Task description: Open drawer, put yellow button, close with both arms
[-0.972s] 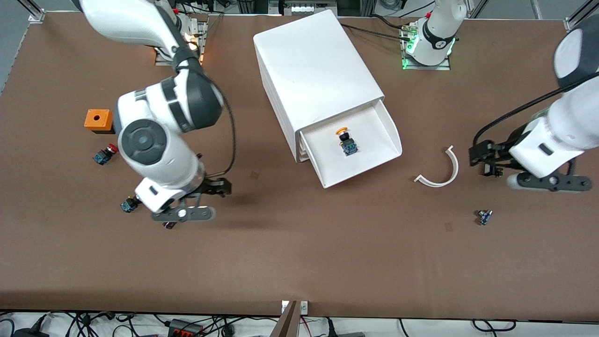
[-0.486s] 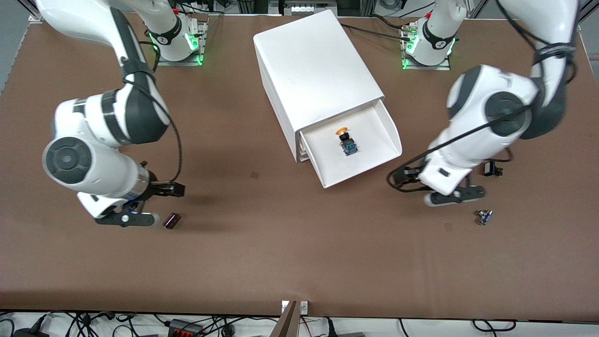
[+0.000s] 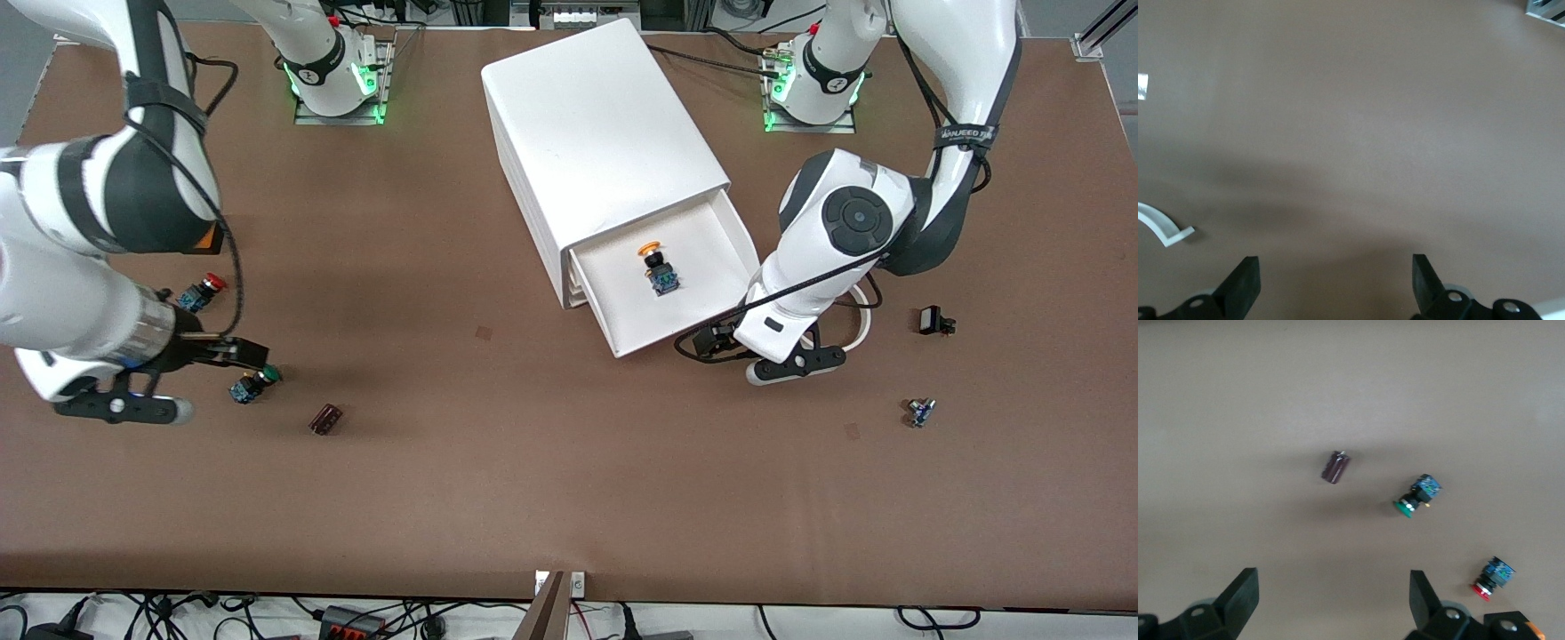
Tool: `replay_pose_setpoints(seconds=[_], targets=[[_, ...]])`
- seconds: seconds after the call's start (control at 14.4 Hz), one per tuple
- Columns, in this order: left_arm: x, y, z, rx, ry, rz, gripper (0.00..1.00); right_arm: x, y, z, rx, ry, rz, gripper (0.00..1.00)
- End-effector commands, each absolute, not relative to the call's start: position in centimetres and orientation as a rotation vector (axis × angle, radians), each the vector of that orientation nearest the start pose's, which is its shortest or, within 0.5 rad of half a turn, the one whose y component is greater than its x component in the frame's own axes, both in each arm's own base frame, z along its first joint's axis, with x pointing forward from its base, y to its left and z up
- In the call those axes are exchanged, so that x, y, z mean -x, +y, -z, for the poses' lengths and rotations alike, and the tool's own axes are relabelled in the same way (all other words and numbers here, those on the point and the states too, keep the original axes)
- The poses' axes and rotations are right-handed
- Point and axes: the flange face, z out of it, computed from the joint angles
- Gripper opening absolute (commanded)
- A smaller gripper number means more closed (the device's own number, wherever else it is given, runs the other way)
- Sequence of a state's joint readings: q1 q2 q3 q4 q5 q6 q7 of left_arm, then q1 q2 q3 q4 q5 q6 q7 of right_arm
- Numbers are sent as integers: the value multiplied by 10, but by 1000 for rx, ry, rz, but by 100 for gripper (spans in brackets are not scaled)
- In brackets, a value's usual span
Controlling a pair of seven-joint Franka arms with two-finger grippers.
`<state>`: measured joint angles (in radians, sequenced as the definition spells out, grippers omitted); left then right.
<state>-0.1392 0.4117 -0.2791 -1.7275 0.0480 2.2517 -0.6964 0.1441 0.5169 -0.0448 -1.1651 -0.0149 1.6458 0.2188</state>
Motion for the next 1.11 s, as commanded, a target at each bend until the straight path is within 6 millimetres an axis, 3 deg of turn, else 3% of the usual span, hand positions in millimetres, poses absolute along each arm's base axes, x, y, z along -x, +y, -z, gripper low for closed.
replay_pose_setpoints(seconds=[0.0, 0.14, 0.28, 0.42, 0.69, 0.9, 1.04], targets=[[-599, -275, -355, 3208, -578, 85, 100, -675, 27, -524, 3145, 263, -46, 100], [-589, -289, -354, 3186, -648, 49, 100, -665, 7, -548, 3142, 237, 4, 100], [-570, -309, -353, 3175, -597, -56, 100, -656, -19, -560, 3143, 216, 22, 100], [-549, -332, -354, 3158, -544, -147, 100, -647, -30, -569, 3141, 185, 34, 100], [-516, -360, -358, 3128, -476, -319, 100, -624, -39, -592, 3148, 118, 58, 100], [-502, -368, -359, 3104, -457, -428, 100, -614, -42, -590, 3155, 103, -23, 100], [-495, -373, -361, 3099, -461, -497, 100, -602, -40, -587, 3157, 98, 13, 100]])
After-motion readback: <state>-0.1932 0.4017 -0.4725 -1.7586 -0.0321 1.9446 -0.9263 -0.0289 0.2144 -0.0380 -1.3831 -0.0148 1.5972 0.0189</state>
